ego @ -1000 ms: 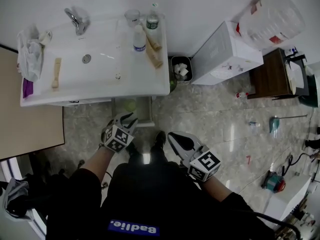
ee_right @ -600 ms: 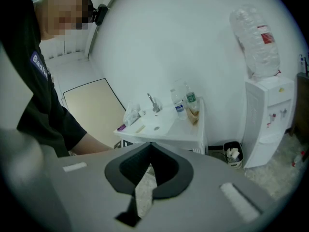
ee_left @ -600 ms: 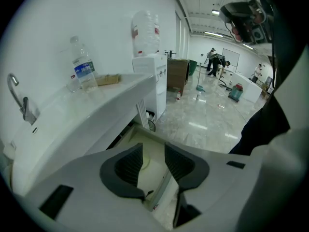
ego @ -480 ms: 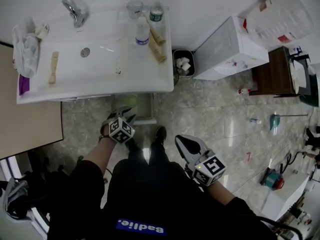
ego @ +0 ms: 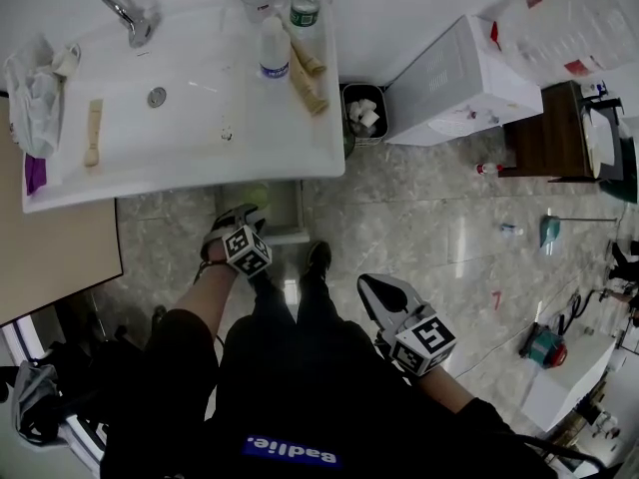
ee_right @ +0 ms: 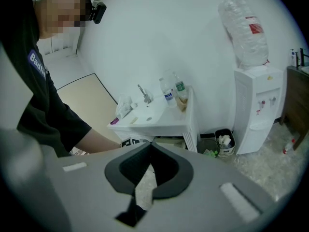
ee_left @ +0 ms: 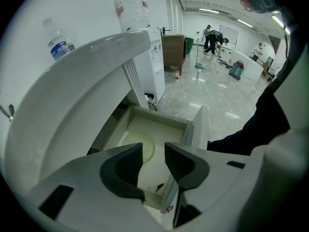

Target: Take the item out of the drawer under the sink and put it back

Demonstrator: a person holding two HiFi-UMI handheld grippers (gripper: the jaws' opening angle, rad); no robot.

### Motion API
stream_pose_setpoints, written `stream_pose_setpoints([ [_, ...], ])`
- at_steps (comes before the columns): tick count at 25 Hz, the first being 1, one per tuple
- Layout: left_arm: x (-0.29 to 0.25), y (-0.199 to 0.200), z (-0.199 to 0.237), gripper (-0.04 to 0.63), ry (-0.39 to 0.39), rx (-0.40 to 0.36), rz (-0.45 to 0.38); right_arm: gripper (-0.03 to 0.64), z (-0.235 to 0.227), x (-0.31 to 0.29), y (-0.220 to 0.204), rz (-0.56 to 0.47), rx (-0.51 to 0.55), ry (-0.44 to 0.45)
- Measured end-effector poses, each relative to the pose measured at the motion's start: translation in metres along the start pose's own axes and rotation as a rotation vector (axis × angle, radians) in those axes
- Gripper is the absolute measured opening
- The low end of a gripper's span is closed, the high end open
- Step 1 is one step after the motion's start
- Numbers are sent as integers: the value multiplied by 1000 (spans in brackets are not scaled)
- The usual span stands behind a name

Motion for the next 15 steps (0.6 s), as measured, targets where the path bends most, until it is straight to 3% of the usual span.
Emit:
stream_pose_setpoints([
  [5,-22,-2,-2,124,0,-74,49,2,-12,3,-10,10,-28,-23],
  [15,-53,-15,2,124,-18,-125,120,2,-27,2,-16,48,-33,-22],
])
Point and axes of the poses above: the fingertips, and each gripper's own axes: x backward along the fingers, z to its left, y out of its top, the point moved 5 cm from there along x, backward along the fingers, and after that the axes turned 6 degrees about -z, right-handed, at the moved point
